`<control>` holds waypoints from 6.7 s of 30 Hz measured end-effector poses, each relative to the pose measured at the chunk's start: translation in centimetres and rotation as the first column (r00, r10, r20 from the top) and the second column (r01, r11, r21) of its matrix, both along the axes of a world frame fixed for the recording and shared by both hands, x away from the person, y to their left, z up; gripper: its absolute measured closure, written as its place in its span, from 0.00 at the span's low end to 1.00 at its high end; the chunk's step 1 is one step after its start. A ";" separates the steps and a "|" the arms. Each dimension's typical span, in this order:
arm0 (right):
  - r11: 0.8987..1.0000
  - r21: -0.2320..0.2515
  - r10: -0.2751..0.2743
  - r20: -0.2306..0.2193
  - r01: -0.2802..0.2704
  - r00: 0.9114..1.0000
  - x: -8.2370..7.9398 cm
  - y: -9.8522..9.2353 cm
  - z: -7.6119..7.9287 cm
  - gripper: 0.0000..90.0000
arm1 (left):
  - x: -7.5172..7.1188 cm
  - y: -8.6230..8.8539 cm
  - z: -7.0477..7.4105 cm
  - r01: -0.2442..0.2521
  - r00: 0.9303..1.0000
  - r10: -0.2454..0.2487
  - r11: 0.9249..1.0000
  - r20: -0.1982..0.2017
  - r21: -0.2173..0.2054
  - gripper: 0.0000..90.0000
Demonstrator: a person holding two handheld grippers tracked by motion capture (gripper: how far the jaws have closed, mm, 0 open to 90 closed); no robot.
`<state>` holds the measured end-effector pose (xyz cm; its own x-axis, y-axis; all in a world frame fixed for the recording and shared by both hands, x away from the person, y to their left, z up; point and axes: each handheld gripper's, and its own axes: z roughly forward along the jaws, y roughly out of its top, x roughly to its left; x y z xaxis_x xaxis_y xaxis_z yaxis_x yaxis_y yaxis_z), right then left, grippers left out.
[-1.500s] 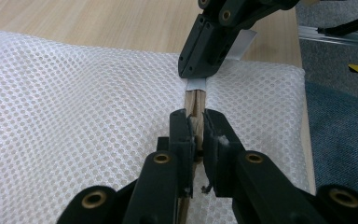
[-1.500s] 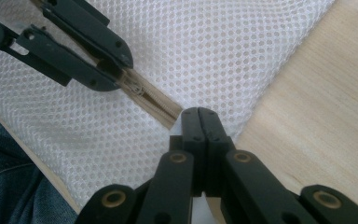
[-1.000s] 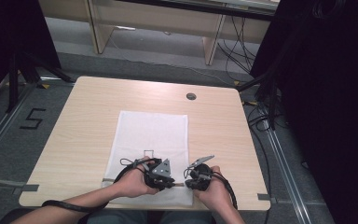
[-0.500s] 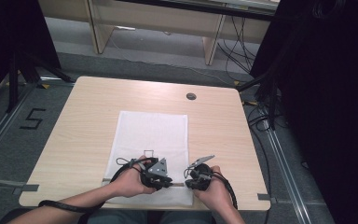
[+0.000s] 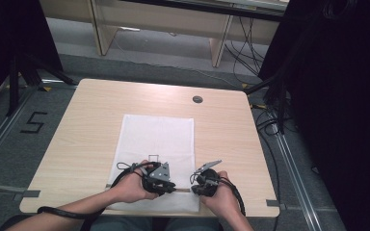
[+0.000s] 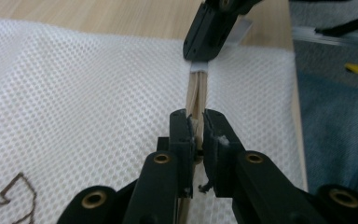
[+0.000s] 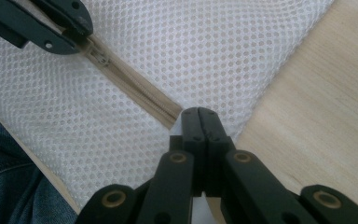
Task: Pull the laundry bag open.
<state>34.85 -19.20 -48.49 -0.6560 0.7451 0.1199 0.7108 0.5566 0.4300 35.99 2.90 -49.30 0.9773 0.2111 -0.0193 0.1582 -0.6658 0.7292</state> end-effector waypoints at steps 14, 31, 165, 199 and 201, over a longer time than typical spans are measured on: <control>1.000 0.000 0.001 0.000 -0.001 1.000 0.0 0.0 0.0 1.00 | -0.1 0.1 0.1 0.004 1.000 -0.004 1.000 -0.002 -0.009 0.91; 1.000 -0.005 0.010 0.015 -0.010 1.000 0.1 0.0 -0.1 1.00 | 0.0 0.8 0.2 0.001 1.000 -0.001 1.000 -0.010 -0.013 0.91; 1.000 -0.006 -0.002 -0.008 0.002 1.000 0.1 0.0 0.0 1.00 | -0.4 4.9 0.9 -0.031 0.999 0.030 0.997 -0.012 -0.068 0.91; 1.000 -0.002 0.011 0.010 -0.011 1.000 0.1 0.0 0.0 1.00 | -0.5 6.3 1.1 -0.035 0.999 0.035 0.997 -0.009 -0.073 0.91; 1.000 -0.001 0.010 0.008 -0.010 1.000 0.2 0.0 0.0 1.00 | -0.6 6.3 1.0 -0.036 0.999 0.034 0.996 -0.019 -0.084 0.91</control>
